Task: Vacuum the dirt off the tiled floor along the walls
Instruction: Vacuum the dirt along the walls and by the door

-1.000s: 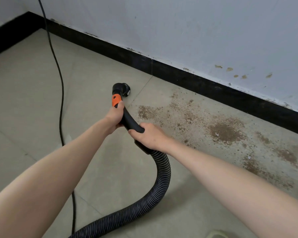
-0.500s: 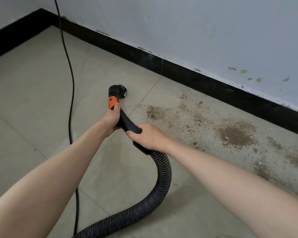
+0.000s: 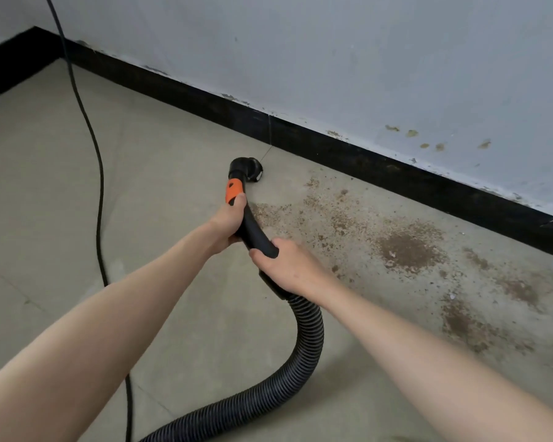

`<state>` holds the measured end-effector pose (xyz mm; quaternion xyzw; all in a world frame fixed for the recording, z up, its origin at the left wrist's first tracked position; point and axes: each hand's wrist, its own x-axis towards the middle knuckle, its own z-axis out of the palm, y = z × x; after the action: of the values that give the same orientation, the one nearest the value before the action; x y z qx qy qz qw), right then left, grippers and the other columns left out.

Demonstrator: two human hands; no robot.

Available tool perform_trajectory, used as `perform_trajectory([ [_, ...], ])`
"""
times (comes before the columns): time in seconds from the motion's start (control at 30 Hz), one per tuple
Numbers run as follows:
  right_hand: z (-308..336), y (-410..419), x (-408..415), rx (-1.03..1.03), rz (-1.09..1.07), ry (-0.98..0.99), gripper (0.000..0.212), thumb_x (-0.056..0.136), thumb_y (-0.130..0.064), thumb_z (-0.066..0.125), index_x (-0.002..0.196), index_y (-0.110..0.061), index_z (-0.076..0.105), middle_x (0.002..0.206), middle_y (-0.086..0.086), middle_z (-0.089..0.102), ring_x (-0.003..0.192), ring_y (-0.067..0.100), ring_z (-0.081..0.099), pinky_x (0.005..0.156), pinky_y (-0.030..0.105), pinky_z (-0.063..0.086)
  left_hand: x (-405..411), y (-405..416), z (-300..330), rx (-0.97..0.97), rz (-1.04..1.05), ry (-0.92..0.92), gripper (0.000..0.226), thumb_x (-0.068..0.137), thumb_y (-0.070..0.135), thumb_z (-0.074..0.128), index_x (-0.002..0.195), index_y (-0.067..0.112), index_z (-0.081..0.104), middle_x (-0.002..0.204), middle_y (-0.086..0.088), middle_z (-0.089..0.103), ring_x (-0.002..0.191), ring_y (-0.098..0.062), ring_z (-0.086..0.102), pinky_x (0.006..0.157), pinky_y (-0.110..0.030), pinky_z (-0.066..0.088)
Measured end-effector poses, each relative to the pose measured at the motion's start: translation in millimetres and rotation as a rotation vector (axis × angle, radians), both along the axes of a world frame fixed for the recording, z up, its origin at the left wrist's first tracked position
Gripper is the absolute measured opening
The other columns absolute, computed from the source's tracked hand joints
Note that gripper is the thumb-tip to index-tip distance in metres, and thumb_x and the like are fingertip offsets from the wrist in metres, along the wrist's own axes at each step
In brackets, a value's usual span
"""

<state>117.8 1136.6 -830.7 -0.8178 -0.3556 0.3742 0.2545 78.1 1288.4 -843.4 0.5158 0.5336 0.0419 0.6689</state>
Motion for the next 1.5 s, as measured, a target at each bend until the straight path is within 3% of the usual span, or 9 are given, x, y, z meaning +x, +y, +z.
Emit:
perform_trajectory([
  [0.1,-4.8,-29.5,-2.6,-0.027,-0.101,-0.026,0.037,0.087,-0.062,0.046,0.078,-0.025,0.047,0.081,0.003,0.065,0.074,0.026,0.064,0.060,0.034,0.046,13.6,-27.8,-3.7,0.013,-0.073,-0.001,0.042,0.099,0.041,0.038,0.122,0.006,0.042,0.083,-0.005,0.049,0.073,-0.017,0.052,0.060,-0.029,0.047],
  [0.3,-4.6,-48.7,-1.7,-0.021,-0.175,-0.042,0.035,0.089,-0.058,0.047,0.078,-0.024,0.047,0.076,0.000,0.062,0.068,0.022,0.061,0.053,0.031,0.042,29.7,-50.5,-1.8,0.029,-0.159,0.009,0.044,0.100,0.041,0.037,0.121,0.003,0.043,0.086,-0.006,0.050,0.077,-0.020,0.052,0.072,-0.034,0.048],
  [0.5,-0.7,-28.0,-10.5,-0.010,-0.075,-0.011,0.038,0.088,-0.059,0.048,0.075,-0.024,0.045,0.077,0.002,0.062,0.073,0.026,0.061,0.056,0.032,0.041,1.5,-30.1,3.4,0.087,-0.077,0.039,0.033,0.100,0.037,0.036,0.110,0.007,0.044,0.081,-0.005,0.048,0.073,-0.018,0.051,0.068,-0.032,0.048],
  [0.7,15.2,28.8,-27.4,0.045,0.110,0.003,0.032,0.089,-0.057,0.049,0.080,-0.026,0.049,0.092,0.006,0.069,0.085,0.029,0.065,0.074,0.038,0.053,-38.6,17.9,19.3,0.126,0.137,0.014,0.037,0.101,0.038,0.034,0.120,0.008,0.041,0.092,-0.006,0.051,0.094,-0.023,0.051,0.080,-0.035,0.045],
  [0.83,23.9,51.8,-47.6,0.061,0.194,0.006,0.032,0.089,-0.057,0.052,0.079,-0.026,0.049,0.094,0.007,0.069,0.088,0.030,0.064,0.074,0.035,0.050,-74.7,41.1,25.2,0.164,0.239,0.022,0.043,0.100,0.037,0.034,0.130,0.006,0.038,0.106,-0.009,0.051,0.098,-0.025,0.052,0.080,-0.037,0.044],
  [1.1,21.2,49.2,-87.7,0.004,0.317,0.056,0.037,0.089,-0.058,0.052,0.073,-0.026,0.049,0.095,0.008,0.070,0.090,0.029,0.065,0.072,0.033,0.049,-137.4,30.0,9.7,0.007,0.335,0.024,0.052,0.100,0.038,0.033,0.141,0.008,0.027,0.117,-0.009,0.046,0.104,-0.024,0.048,0.084,-0.037,0.042],
  [1.3,25.0,26.2,-92.1,-0.009,0.290,0.072,0.035,0.089,-0.057,0.052,0.076,-0.025,0.051,0.087,0.004,0.069,0.083,0.026,0.066,0.070,0.034,0.050,-139.8,11.0,7.7,-0.016,0.303,0.005,0.035,0.100,0.037,0.036,0.122,0.010,0.036,0.092,-0.004,0.052,0.083,-0.020,0.054,0.071,-0.034,0.046],
  [1.37,24.8,17.0,-91.7,-0.015,0.261,0.064,0.034,0.089,-0.056,0.051,0.077,-0.025,0.050,0.088,0.004,0.070,0.083,0.026,0.066,0.071,0.035,0.051,-135.7,3.2,7.7,-0.013,0.270,-0.005,0.030,0.100,0.036,0.036,0.115,0.010,0.036,0.089,-0.004,0.051,0.079,-0.017,0.053,0.061,-0.030,0.045],
  [1.5,23.8,-1.8,-88.0,-0.036,0.193,0.058,0.034,0.089,-0.057,0.050,0.078,-0.025,0.049,0.088,0.005,0.070,0.082,0.027,0.066,0.071,0.037,0.051,-121.2,-12.3,7.7,0.000,0.203,0.000,0.028,0.100,0.036,0.037,0.106,0.010,0.042,0.083,-0.004,0.049,0.074,-0.016,0.052,0.058,-0.029,0.045],
])
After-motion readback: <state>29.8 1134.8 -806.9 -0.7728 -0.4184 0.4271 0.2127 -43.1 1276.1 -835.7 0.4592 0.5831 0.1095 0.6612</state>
